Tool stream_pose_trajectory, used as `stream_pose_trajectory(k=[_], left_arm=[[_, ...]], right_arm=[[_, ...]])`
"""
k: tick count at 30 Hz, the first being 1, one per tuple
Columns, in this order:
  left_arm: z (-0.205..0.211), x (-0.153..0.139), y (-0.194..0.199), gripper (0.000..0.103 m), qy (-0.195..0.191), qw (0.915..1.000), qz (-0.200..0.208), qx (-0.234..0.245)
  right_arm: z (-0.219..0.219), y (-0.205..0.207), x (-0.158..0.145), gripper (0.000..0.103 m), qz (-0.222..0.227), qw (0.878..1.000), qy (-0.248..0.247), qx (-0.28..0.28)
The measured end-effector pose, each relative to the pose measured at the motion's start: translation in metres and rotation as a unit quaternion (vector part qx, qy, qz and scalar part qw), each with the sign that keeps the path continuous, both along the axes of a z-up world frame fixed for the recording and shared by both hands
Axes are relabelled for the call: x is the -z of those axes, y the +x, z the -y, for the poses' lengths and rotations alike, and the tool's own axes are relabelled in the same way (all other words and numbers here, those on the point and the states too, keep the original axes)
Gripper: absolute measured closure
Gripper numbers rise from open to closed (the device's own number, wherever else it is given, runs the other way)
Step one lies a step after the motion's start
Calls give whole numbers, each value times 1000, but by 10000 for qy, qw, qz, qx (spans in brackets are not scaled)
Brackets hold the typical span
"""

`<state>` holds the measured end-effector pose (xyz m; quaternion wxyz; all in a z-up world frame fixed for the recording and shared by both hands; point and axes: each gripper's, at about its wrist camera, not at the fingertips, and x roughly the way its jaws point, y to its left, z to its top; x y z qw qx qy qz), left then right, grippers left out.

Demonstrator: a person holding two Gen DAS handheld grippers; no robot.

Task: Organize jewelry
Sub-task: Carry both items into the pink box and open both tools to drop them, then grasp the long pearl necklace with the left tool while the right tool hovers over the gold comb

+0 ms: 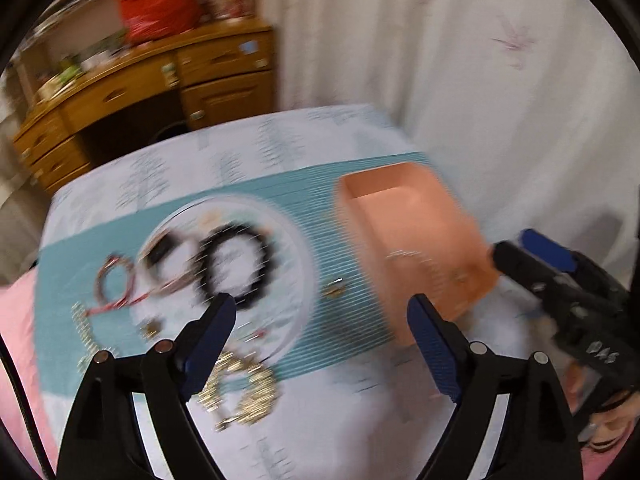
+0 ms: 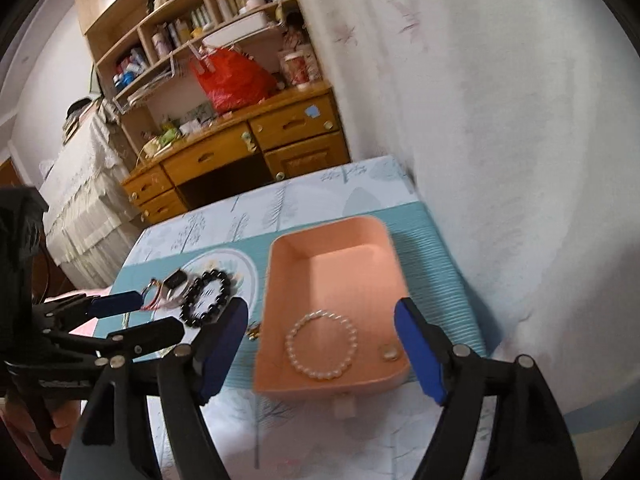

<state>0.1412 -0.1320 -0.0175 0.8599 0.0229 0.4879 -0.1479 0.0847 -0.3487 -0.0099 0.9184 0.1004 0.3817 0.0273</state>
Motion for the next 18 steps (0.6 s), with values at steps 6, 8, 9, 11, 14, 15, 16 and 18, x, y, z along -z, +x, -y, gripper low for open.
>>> stream_pose_trajectory(k=[6, 8, 9, 11, 14, 15, 16, 18], left_arm=[[-77, -1, -6, 16, -44, 9956, -80, -938], [-99, -3, -9, 13, 29, 9931, -19, -1174], [-112, -4, -12, 12, 78, 9915, 25, -1299], [-131, -5, -17, 11, 164, 9891, 92, -1458], [-160, -4, -22, 10, 315, 9848, 208, -1694], [-171, -2, -23, 9, 362, 9833, 216, -1768], [-180, 1, -25, 8, 375, 9822, 208, -1828], [-194, 6, -27, 8, 351, 9800, 159, -1950]], right_arm=[[-47, 0, 5, 27, -408, 9984, 103, -367], [-63, -1, 9, 27, -573, 9968, 285, -489], [-70, -1, 11, 27, -666, 9957, 372, -533], [-82, 2, 16, 27, -909, 9928, 491, -608], [-104, 8, 27, 27, -1377, 9867, 588, -628], [-112, 9, 32, 27, -1515, 9844, 659, -605], [-118, 12, 36, 27, -1600, 9827, 717, -589], [-133, 17, 47, 27, -1854, 9771, 868, -574]])
